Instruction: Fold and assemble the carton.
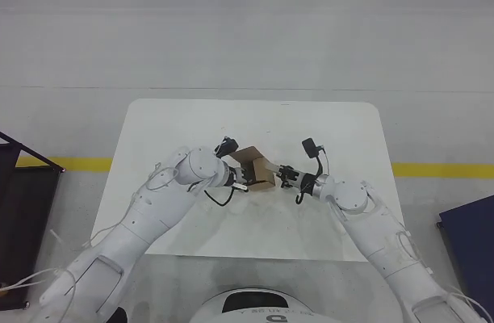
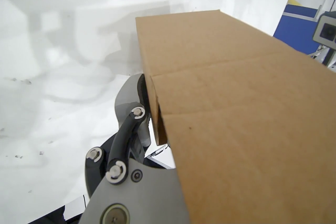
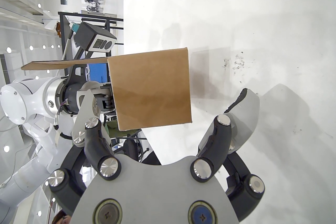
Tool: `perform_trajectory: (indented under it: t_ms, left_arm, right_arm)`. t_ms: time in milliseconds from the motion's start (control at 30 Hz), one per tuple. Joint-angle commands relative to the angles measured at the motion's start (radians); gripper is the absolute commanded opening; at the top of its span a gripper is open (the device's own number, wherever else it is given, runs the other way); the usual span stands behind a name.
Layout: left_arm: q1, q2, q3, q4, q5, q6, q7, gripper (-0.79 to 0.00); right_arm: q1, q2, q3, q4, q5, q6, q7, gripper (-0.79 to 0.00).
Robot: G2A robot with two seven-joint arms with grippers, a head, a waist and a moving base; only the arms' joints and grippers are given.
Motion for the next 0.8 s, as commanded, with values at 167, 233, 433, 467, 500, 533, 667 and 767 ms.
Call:
perform_trajectory:
  t_ms: [167,233,433,467,500,533,667,767]
  left_arm:
    - [0.037,0.019,-0.075,-0.008,-0.066,-0.082,-0.006,0.000]
    - [0.056,0.027,-0.106,-0.016,-0.095,-0.109,-0.015,0.000]
    - [0.105,0.053,-0.220,-0.007,-0.159,-0.132,0.003,0.000]
    - [0.109,0.056,-0.234,-0.001,-0.163,-0.136,0.006,0.000]
    - [0.109,0.060,-0.248,0.013,-0.154,-0.133,0.019,-0.049]
    - [0.107,0.064,-0.260,0.026,-0.132,-0.122,0.044,-0.123]
    - [0.113,0.077,-0.322,0.048,-0.159,-0.141,0.052,-0.403]
    - [0.118,0.087,-0.358,0.056,-0.175,-0.154,0.030,-0.533]
  right_arm:
    - [-0.035,0.013,0.041,-0.044,0.011,-0.023,0.022,0.000]
    - [-0.044,0.016,0.051,-0.054,0.009,-0.023,0.022,0.000]
    - [-0.074,0.024,0.079,-0.090,0.018,-0.036,0.024,0.000]
    - [-0.082,0.025,0.079,-0.103,0.024,-0.044,0.029,0.000]
    - [-0.091,0.025,0.078,-0.115,0.040,-0.056,0.040,0.000]
    - [-0.098,0.025,0.076,-0.124,0.052,-0.063,0.047,0.000]
    - [-0.108,0.021,0.051,-0.141,0.065,-0.070,0.051,0.000]
    - [-0.097,0.017,0.028,-0.130,0.066,-0.059,0.057,0.000]
